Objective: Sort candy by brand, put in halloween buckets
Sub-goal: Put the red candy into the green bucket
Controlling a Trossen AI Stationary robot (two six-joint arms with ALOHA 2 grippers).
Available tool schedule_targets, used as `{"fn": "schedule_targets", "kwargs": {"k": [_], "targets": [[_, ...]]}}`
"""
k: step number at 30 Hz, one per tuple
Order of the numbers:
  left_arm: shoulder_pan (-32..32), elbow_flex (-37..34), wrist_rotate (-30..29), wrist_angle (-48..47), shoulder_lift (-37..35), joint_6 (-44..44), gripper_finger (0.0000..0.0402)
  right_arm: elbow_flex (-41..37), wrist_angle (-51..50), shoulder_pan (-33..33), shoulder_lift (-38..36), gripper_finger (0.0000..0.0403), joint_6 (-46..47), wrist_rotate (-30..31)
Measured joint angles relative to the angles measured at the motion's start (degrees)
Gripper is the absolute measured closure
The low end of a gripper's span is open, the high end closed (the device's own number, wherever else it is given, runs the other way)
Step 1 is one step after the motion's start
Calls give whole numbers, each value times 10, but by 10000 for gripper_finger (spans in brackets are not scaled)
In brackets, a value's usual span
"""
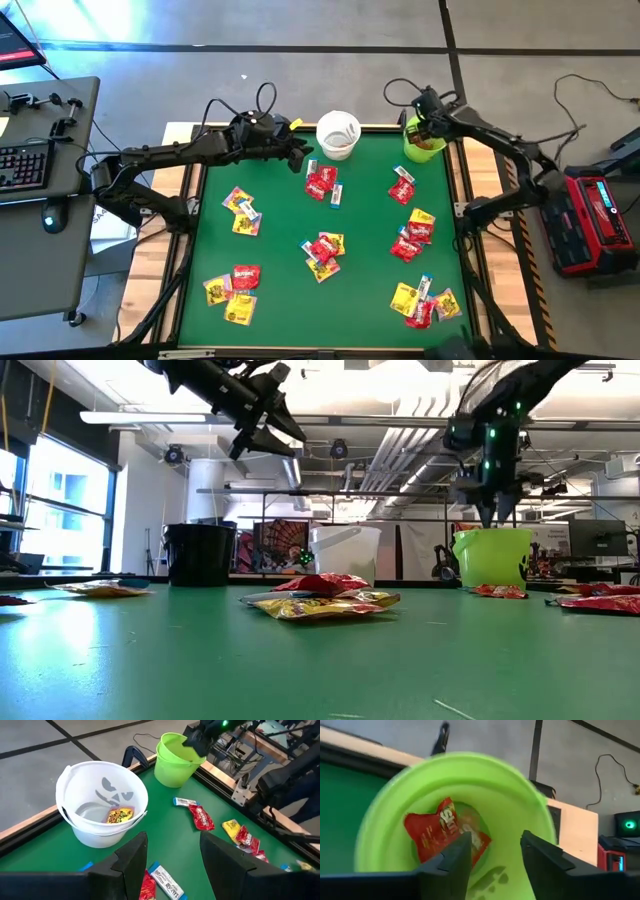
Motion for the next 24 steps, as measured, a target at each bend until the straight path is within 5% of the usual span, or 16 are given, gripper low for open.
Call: {"fn": "schedule_targets", "kwargs": {"k": [6, 12, 16, 24], "targets": [[-1, 0, 29, -7, 0, 29, 227, 70, -80, 44, -50, 248, 16, -25], [-2, 0, 44, -25, 0, 55, 227, 50, -91, 149, -128, 345, 92, -80], [-5, 0, 76, -43, 0, 69, 227, 4, -72, 257, -167, 396, 177, -106], [-35, 0, 104, -81, 0, 148, 227, -94, 51, 487, -183, 391, 250, -106]]}}
